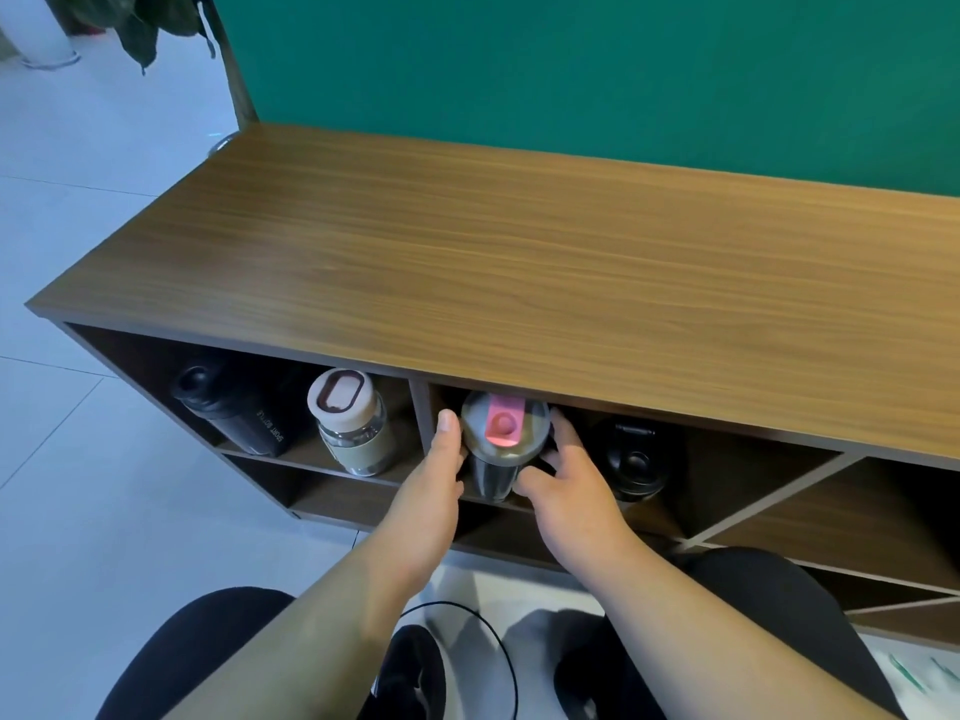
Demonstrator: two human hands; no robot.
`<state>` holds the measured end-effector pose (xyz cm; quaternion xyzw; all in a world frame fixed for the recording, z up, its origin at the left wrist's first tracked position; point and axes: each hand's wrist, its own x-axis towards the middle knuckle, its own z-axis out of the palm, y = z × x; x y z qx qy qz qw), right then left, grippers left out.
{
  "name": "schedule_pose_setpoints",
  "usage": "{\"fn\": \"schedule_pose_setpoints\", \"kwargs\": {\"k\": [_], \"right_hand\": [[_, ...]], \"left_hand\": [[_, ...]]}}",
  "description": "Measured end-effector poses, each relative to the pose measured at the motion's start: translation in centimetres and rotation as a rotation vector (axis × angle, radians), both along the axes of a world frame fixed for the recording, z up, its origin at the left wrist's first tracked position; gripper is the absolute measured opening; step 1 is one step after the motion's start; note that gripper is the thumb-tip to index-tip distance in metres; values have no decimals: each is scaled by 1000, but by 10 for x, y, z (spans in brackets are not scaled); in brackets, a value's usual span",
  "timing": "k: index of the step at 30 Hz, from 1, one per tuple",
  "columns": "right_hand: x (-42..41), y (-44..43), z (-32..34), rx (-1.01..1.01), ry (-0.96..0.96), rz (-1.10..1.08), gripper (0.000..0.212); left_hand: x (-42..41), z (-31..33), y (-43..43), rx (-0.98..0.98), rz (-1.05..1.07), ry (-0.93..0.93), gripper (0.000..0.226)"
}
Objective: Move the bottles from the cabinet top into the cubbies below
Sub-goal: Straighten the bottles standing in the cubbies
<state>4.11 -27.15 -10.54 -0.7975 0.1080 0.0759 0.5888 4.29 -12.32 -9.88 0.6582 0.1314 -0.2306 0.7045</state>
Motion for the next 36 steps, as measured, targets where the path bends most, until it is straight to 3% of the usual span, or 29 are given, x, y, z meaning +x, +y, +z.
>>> {"fn": "schedule_pose_setpoints", "kwargs": {"k": [8,11,13,15,18,22,25,28,32,36], "right_hand": [[0,0,-2,27,14,-7,82],[-11,3,1,94,164,-9,86],[-25,8,-1,45,342,100,85],[-36,23,0,5,485,261,95],[-35,59,0,-6,445,409,91],[-7,116,5,97,275,320,83],[22,145,13,87,205,214,87],[41,157,17,77,133,168,75],[51,160,13,57,145,180,73],[51,161,3,45,145,187,80]], "left_hand": [[-2,-1,4,-12,-11,15,154],[-6,-10,22,9,-45,47,150],[-11,-13,51,65,-92,60,129],[-18,-4,85,168,-66,9,82],[-17,0,124,232,201,-62,53],[4,0,138,155,337,-39,67],[22,-6,141,149,306,-80,74],[32,-14,147,165,223,-74,84],[33,-26,153,121,115,-96,103],[31,-32,156,129,72,-121,78]]}}
